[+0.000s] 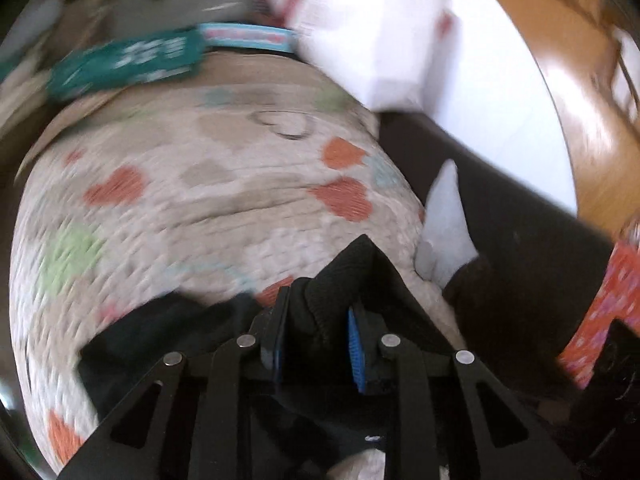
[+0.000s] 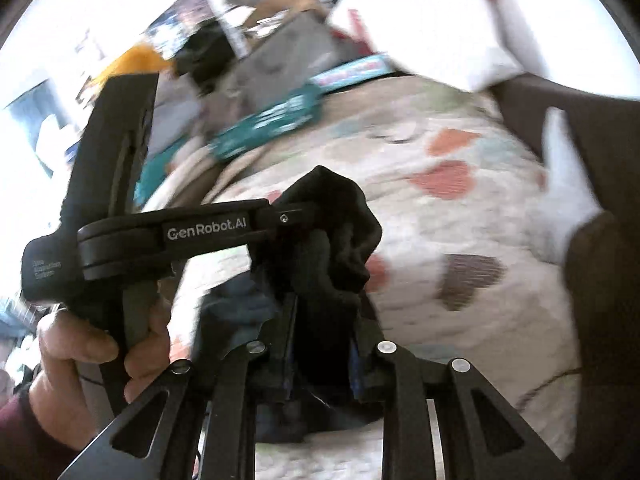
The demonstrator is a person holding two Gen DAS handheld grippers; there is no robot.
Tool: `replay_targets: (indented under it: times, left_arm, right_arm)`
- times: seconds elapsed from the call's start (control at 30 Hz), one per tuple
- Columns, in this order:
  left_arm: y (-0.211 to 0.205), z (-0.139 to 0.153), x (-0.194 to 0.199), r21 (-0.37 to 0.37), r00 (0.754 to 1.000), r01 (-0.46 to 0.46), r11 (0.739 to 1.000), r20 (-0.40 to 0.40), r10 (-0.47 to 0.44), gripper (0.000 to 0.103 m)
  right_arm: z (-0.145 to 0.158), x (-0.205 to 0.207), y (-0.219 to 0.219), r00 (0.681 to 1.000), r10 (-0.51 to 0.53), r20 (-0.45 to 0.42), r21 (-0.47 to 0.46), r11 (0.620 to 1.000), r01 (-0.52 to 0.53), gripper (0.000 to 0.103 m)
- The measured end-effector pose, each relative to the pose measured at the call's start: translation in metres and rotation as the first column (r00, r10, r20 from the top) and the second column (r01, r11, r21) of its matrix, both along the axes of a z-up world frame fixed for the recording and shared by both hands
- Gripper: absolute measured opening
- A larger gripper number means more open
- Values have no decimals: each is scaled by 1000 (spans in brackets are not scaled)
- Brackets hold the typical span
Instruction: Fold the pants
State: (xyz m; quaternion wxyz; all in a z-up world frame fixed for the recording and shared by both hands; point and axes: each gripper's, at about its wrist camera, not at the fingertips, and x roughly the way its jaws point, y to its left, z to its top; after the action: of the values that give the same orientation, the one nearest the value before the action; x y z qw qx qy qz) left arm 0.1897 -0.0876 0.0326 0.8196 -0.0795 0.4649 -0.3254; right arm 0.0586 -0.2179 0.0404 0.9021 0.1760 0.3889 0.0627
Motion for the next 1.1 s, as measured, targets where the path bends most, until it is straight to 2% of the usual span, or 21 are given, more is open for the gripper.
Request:
replay_targets:
  times: [0.13,0.27,0.4,0.47,0.5,0.53,0.6,0.73,0.83,0.9,1.0,1.1]
  left_arm:
    - [75,-31,1,-109,982,-158,981,-121,145,24]
    - [124,-63,-6,-109,955,-264,958,-169,244,25]
    - [155,-82,-8,-99,935,-321,942,-192,299,32]
    - [169,-86,-8,-106,928,-337,936,-205,311,36]
    - [175,-86,-8,-116,927,-337,934,-214,308,41]
    - [182,-86,-9,-128,927,-337,933,-217,305,44]
    - [196,-82,-13,-138,926,-346,928,-209,314,45]
    - [224,-77,-25,-128,901,-408,904,-218,376,46]
    - [233,-70,-44,-108,894,-432,895,-181,410,48]
    - [232,-67,-58,-92,886,-452,887,-160,434,49]
    - [223,-66,-75,-86,873,-481,872,-137,468,49]
    - [207,-73,-82,-93,872,-481,872,-154,465,52]
  right_arm:
    - [-2,10,68,987,162,-16,-49,986,-162,22]
    - [-24,23,124,958,279,-62,-100,953,-285,22]
    - [-55,34,171,921,370,-124,-175,905,-387,23]
    - [-66,38,180,910,388,-147,-187,892,-411,30]
    - [-71,38,184,905,395,-157,-193,886,-421,32]
    - [-75,37,187,898,406,-167,-197,879,-434,45]
    - [-75,30,188,886,430,-175,-192,867,-459,65]
    - [-61,8,182,863,478,-164,-192,843,-503,68]
    - [-45,-10,165,843,514,-162,-149,831,-536,68]
    - [-34,-14,149,850,504,-154,-140,840,-524,68]
    - [-20,0,123,898,419,-133,-166,884,-437,68]
    - [-12,30,110,943,309,-122,-217,919,-329,68]
